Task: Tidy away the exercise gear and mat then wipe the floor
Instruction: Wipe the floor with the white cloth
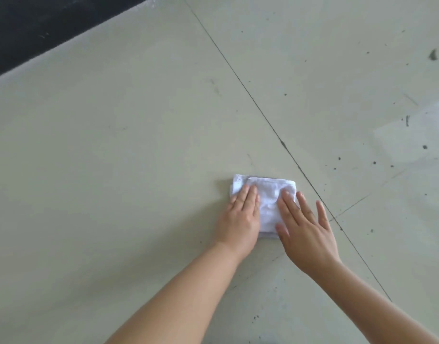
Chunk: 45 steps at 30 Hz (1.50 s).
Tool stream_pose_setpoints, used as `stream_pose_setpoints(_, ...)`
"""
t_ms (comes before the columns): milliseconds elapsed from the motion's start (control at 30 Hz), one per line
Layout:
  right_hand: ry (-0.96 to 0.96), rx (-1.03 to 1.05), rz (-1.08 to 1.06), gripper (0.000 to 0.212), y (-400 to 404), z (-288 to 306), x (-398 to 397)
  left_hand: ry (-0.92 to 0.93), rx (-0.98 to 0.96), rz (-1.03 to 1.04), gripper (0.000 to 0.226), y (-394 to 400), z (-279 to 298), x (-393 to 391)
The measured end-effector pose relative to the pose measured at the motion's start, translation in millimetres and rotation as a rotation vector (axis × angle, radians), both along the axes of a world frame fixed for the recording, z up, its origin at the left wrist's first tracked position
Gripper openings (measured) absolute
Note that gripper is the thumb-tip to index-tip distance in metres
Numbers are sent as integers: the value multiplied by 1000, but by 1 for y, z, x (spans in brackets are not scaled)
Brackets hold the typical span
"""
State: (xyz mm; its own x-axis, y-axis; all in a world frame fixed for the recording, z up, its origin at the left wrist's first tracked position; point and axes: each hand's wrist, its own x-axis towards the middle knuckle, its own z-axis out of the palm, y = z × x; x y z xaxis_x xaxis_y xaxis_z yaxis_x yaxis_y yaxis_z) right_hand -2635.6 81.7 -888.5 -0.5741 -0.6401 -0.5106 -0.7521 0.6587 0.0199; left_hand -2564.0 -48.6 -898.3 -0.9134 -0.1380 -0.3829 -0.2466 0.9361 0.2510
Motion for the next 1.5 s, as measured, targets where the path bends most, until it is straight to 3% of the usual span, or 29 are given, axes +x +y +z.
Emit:
stream_pose_setpoints(67,61,-57,-71,52,-1,1,-1,24,8,-20,50,0,-5,-4)
stream_pose_setpoints(200,-45,-129,-33,57,-73,-1,-43,19,-130,111,49,-49,0,-31)
stream_pose_setpoints(300,-23,-152,9,59,-150,-11,-85,-126,-200,165,58,-118,2,-70)
stream_pose_setpoints(467,42,-7,222,60,-230,-3,-131,-221,-218,306,81,-180,9,-98)
stream_pose_setpoints(567,46,50,253,61,-238,1,-139,-255,-179,335,87,-187,9,-104)
stream_pose_setpoints(800,88,106,269,64,-253,5,-138,-270,-238,317,76,-189,14,-105)
stream_pose_setpoints(1167,-136,-81,238,64,-242,2,-43,-384,-253,390,73,-192,32,-28)
stream_pose_setpoints(1333,-71,-91,153,64,-243,0,-15,-361,-209,346,70,-194,36,1)
stream_pose_setpoints(1500,52,9,209,66,-260,6,-30,-313,-195,371,78,-204,30,-17)
